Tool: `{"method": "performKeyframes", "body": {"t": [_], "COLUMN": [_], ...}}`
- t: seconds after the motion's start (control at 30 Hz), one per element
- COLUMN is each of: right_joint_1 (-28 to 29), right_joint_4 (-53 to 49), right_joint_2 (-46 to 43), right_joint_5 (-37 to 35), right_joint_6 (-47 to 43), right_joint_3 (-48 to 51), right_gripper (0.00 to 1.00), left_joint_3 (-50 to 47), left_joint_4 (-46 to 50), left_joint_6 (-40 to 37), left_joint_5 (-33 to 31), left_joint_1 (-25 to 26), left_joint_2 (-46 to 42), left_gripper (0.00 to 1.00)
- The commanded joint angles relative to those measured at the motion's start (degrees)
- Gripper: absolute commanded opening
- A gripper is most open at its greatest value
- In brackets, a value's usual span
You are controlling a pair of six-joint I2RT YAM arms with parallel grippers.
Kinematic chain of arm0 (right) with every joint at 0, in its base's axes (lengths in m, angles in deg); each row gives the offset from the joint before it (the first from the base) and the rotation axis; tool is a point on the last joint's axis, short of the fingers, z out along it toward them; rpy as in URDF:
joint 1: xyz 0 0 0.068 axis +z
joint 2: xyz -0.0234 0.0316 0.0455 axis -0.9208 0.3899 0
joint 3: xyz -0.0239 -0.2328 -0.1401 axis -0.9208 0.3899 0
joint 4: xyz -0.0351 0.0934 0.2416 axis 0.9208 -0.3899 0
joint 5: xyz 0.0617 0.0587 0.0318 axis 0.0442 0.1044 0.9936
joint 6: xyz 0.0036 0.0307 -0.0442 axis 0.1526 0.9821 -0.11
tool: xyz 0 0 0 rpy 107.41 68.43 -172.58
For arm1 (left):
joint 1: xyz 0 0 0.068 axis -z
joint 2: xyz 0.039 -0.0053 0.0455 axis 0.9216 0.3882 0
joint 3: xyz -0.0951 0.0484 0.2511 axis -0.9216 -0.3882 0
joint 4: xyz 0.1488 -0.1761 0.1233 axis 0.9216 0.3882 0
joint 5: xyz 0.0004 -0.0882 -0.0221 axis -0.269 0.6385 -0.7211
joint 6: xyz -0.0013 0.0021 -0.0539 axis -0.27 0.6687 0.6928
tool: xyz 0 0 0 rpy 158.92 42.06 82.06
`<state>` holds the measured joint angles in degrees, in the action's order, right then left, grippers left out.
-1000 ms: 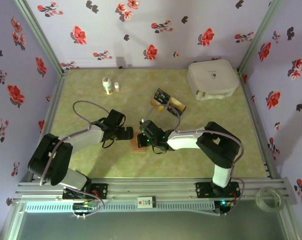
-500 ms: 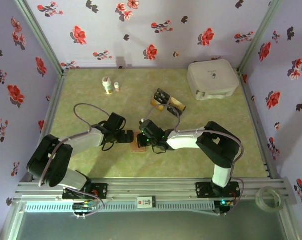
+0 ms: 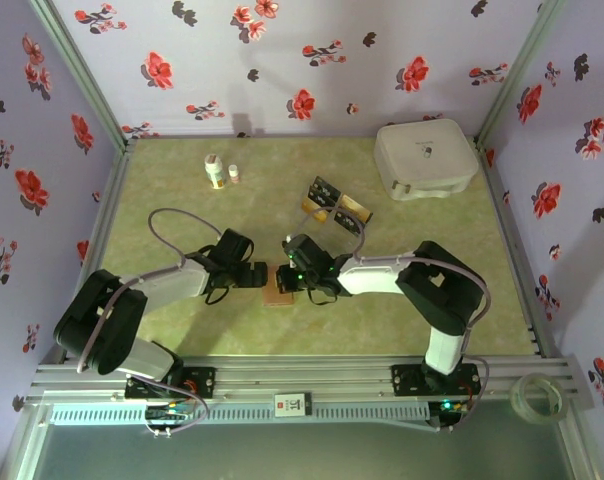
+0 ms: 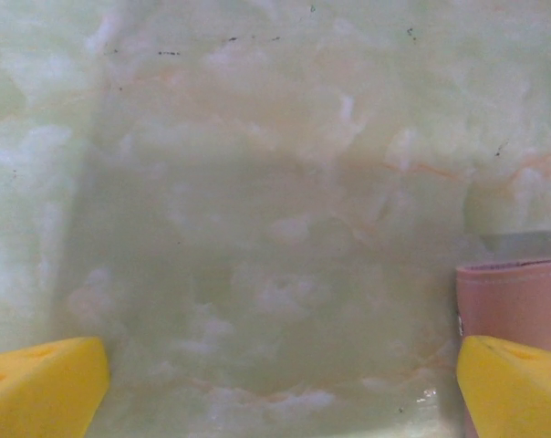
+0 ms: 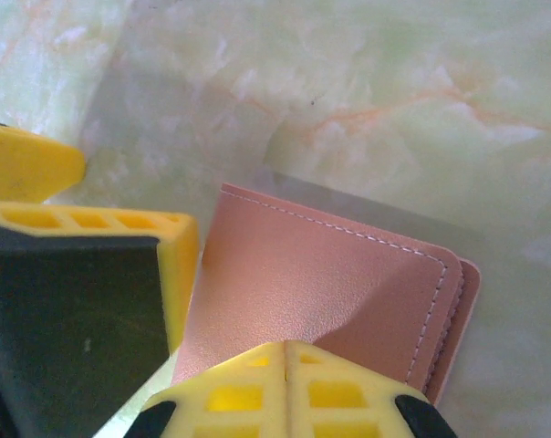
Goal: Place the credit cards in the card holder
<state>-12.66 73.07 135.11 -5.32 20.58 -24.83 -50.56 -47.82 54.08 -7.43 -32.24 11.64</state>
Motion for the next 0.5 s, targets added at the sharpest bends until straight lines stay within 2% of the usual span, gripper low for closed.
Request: {"method": "performKeyframes", "body": {"t": [0.0, 0.47], "right_joint_1": [-0.5, -1.3], "right_joint_4": [-4.0, -1.5], "right_joint_2": [-2.0, -5.5], "right_joint_5": [2.7, 2.4], "right_joint_6": [1.0, 1.4], "right_joint_3": [1.5, 3.0], "right_gripper": [0.0, 0.0], "left_joint_3": [-2.6, -2.5], "left_joint_4": [-2.2, -2.5], "left_joint_6": [1.7, 1.7], "left_joint_5": [3.8, 3.6], "left_joint_1": [0.6, 0.8], "left_joint_2": [3.7, 4.5], "left_gripper": [1.0, 1.0]}}
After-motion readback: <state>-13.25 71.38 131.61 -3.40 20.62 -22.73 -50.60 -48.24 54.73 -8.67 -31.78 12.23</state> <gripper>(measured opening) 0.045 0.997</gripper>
